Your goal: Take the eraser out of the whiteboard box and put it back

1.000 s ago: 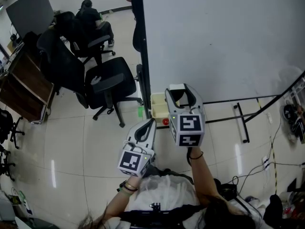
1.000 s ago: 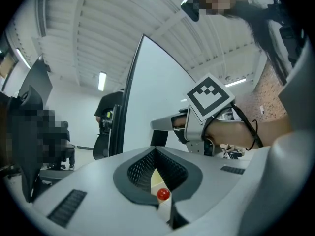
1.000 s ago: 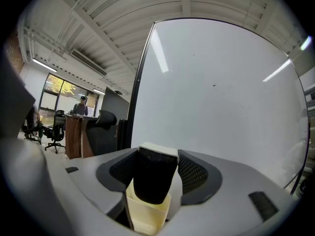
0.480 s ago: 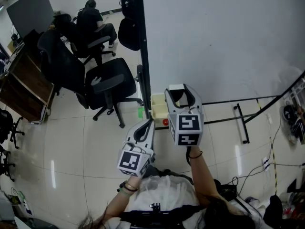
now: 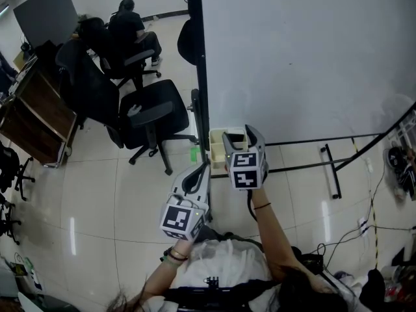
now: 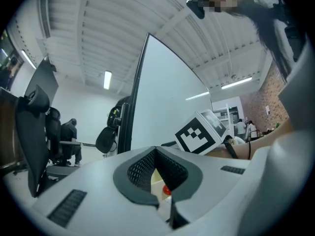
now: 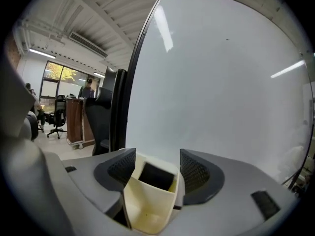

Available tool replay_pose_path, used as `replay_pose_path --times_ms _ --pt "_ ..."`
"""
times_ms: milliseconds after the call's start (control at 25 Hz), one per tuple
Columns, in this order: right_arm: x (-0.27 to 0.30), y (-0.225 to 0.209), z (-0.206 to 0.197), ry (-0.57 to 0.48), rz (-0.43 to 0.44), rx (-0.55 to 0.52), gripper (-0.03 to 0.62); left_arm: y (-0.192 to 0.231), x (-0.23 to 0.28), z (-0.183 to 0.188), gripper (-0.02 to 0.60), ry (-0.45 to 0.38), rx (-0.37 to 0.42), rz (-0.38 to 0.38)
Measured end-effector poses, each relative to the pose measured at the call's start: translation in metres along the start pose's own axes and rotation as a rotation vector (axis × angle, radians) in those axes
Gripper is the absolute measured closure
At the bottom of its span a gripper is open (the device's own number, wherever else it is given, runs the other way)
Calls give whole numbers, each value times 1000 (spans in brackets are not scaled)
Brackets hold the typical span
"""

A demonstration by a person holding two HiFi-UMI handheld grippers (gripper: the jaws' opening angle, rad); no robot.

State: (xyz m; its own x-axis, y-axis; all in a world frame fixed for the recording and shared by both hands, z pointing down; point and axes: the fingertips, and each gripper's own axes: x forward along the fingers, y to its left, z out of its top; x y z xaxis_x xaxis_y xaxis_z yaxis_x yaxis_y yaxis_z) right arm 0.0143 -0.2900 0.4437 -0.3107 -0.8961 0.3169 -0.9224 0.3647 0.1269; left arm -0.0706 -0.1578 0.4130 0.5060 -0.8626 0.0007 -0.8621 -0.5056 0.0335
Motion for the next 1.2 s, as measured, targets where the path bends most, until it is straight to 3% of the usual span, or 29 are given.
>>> replay_pose_path --times_ms 200,280,320,440,560,760,1200 --pt "-21 -9 22 -109 3 55 283 -2 -1 -1 597 -2 -2 0" --pt "-56 -11 51 -236 3 104 393 -4 -1 -1 597 0 -1 -7" --pt "-77 -10 63 -299 2 123 497 -4 -1 -1 597 0 -2 -9" --pt "-120 -1 65 -396 21 151 530 -5 1 2 597 1 -8 -11" --pt "-135 12 36 -348 41 221 580 -11 3 1 597 0 -14 -26" --pt "-131 22 3 -223 88 280 589 -24 5 0 597 6 -11 -50" --pt "-130 26 -1 -186 109 192 589 -25 -2 1 597 -3 1 -22"
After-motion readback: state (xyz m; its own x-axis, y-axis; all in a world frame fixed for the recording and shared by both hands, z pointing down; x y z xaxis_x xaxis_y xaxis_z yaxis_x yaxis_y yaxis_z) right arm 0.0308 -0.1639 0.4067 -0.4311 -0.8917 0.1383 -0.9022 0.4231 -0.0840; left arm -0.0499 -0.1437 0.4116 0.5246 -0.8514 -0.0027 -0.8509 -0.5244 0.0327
